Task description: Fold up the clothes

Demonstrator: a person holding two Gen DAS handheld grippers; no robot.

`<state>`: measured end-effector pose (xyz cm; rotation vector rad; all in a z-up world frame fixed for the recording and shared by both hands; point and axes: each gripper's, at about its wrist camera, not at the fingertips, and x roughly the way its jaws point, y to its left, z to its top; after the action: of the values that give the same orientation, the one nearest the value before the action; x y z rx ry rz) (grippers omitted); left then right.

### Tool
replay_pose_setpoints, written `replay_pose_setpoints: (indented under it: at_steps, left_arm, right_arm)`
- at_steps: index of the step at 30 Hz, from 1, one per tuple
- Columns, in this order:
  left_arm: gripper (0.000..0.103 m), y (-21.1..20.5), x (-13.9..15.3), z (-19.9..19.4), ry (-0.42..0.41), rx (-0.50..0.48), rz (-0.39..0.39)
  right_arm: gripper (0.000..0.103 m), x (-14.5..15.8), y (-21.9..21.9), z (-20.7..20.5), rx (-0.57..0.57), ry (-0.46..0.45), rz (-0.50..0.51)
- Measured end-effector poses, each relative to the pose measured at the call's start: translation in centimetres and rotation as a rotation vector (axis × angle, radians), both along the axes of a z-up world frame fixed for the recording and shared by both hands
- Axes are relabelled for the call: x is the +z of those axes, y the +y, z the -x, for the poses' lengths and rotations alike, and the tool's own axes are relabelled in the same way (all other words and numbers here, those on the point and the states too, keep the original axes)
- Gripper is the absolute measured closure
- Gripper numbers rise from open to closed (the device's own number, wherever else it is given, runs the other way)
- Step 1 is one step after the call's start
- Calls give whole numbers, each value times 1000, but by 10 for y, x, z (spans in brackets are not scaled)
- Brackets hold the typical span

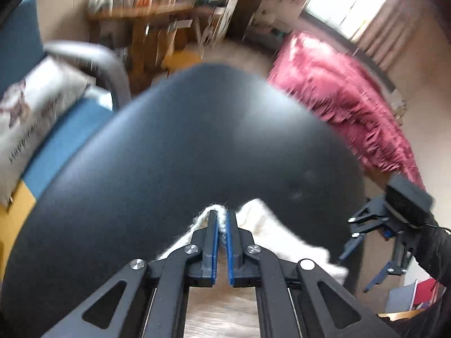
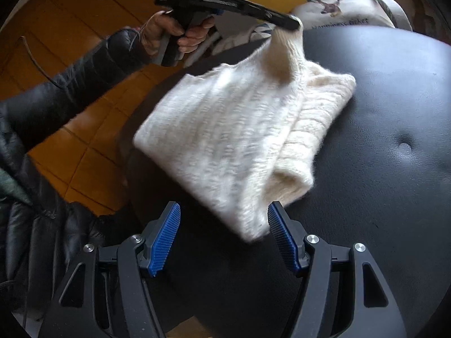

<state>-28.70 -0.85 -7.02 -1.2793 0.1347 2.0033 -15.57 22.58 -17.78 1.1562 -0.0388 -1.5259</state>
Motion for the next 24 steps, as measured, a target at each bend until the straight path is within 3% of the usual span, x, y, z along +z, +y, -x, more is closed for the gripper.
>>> replay_pose_setpoints:
  at_steps: [8, 12, 15, 19, 24]
  left_arm:
    - [100, -5, 60, -32, 106, -76, -96]
    - [100, -7, 77, -42, 122, -92, -143]
    - [99, -8, 82, -40, 133, -85, -126]
    - [99, 0, 61, -30, 103, -56, -52]
    - [99, 22, 0, -2, 14, 34, 72]
  right_arm:
    - [35, 6, -5, 17, 38, -35, 15]
    - [35, -6, -31, 27, 115, -78, 4]
    - [35, -9, -48, 18, 215, -99, -7]
    - [35, -8, -56, -4, 313, -91, -42]
    - [35, -19, -58, -25, 345, -64, -134]
